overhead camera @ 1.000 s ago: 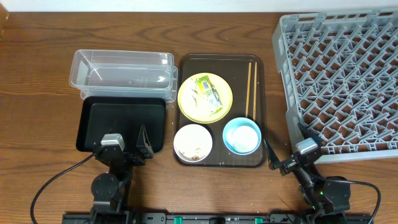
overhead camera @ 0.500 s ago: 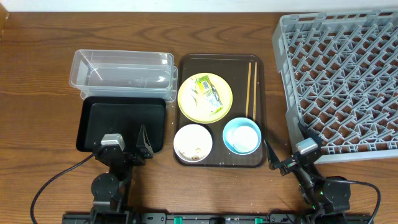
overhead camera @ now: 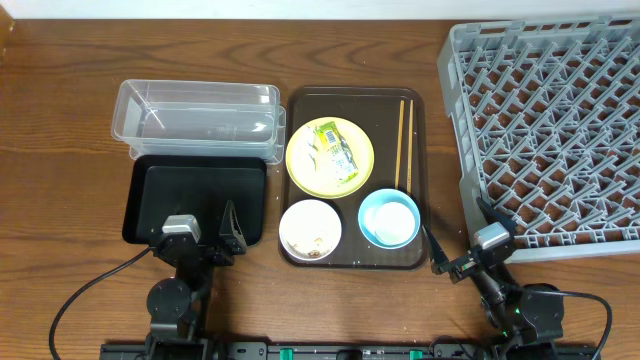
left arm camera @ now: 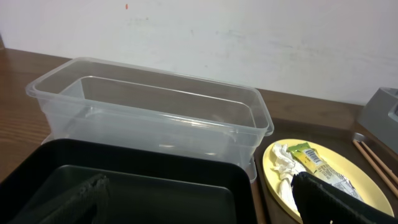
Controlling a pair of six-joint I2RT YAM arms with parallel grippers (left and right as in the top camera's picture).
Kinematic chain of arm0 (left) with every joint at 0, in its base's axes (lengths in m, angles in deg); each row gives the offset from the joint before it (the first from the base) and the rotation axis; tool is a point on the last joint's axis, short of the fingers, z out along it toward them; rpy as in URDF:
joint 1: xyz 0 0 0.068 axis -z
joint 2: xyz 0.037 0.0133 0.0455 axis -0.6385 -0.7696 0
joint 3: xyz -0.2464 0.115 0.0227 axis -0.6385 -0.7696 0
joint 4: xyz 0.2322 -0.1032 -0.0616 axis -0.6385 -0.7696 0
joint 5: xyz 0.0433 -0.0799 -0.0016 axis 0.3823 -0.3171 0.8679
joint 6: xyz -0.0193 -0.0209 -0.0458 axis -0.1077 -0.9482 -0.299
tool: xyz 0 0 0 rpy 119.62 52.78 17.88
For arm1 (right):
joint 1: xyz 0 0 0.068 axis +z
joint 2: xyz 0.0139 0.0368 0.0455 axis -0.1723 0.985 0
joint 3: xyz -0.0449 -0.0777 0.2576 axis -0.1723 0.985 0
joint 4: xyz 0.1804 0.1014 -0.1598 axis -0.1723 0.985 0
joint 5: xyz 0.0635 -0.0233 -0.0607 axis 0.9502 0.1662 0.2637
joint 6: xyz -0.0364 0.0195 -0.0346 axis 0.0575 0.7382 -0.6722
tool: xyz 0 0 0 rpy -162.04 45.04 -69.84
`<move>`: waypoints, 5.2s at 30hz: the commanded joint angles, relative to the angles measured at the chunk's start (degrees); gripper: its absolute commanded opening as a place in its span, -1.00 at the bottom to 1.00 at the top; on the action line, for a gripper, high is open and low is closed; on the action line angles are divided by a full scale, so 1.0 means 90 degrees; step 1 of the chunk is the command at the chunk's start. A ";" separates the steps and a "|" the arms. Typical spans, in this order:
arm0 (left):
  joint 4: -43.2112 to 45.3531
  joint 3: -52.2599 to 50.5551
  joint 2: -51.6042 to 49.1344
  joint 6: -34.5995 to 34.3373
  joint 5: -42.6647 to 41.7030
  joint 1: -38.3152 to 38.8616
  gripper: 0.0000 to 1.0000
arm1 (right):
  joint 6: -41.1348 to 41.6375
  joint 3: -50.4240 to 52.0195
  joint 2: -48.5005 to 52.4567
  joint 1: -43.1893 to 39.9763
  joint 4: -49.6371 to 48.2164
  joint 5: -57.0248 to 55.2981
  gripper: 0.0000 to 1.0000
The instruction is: Sort waste into correct bins and load items into the dishwasher rack
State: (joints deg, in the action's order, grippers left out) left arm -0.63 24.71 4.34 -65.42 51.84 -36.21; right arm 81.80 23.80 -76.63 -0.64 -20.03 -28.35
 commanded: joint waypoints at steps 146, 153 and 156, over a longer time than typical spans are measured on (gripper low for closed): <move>-0.1991 0.6846 -0.8558 -0.1445 -0.9299 0.1219 0.21 | 0.2470 -0.7317 0.8386 -0.2467 0.6895 -0.1440 -0.04; -0.1991 0.6844 -0.8558 -0.1443 -0.9296 0.1219 0.22 | 0.2688 -0.7317 0.9187 -0.2438 0.6555 -0.1234 0.18; -0.1991 0.6844 -0.8558 -0.1443 -0.9296 0.1219 0.21 | 0.2684 -0.7322 0.9250 -0.2446 0.6538 -0.1090 0.64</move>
State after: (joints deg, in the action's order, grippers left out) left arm -18.66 85.34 -73.06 -78.95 -31.74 -25.26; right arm 105.12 -41.47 6.63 -22.72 38.83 -39.39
